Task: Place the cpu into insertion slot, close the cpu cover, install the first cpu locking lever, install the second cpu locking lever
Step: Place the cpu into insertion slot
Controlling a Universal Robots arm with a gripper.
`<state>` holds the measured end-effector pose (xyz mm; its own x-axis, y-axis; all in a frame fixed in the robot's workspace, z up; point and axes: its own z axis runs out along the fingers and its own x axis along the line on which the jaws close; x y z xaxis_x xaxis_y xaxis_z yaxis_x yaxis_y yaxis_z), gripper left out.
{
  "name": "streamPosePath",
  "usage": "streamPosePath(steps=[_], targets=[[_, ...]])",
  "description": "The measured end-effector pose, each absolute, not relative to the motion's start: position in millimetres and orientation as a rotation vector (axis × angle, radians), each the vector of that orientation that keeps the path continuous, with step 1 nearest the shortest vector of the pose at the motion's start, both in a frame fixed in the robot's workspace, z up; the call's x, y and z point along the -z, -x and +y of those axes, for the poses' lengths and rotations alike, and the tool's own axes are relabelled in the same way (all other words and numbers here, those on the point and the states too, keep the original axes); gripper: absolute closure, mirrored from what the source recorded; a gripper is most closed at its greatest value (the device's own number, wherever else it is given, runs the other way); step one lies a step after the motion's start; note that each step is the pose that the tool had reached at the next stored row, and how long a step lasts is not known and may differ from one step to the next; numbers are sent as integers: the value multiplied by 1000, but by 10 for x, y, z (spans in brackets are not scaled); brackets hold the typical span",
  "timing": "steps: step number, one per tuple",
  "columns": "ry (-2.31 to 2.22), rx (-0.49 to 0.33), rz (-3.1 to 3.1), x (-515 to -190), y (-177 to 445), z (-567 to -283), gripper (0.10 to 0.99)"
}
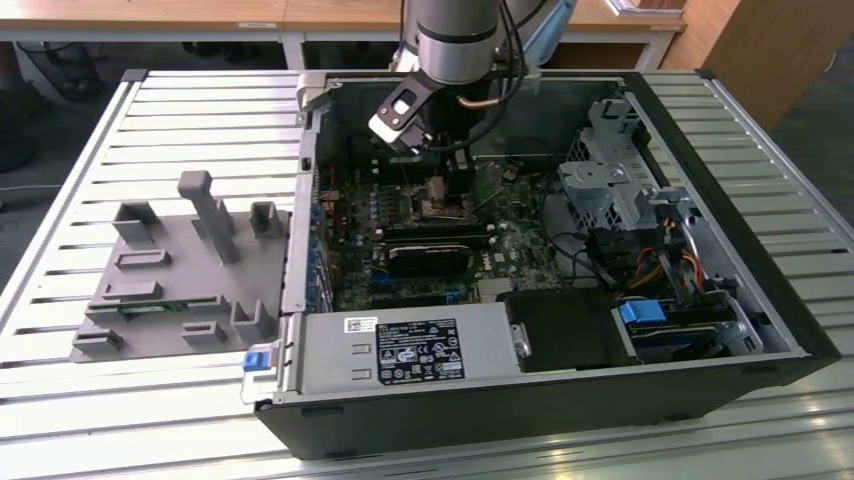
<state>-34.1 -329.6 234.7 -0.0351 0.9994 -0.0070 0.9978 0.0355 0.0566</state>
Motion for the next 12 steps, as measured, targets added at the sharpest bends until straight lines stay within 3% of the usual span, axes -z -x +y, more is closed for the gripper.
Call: streamPosePath(steps=[12], targets=[[-2160, -54, 2218, -2202, 373, -3236, 545]])
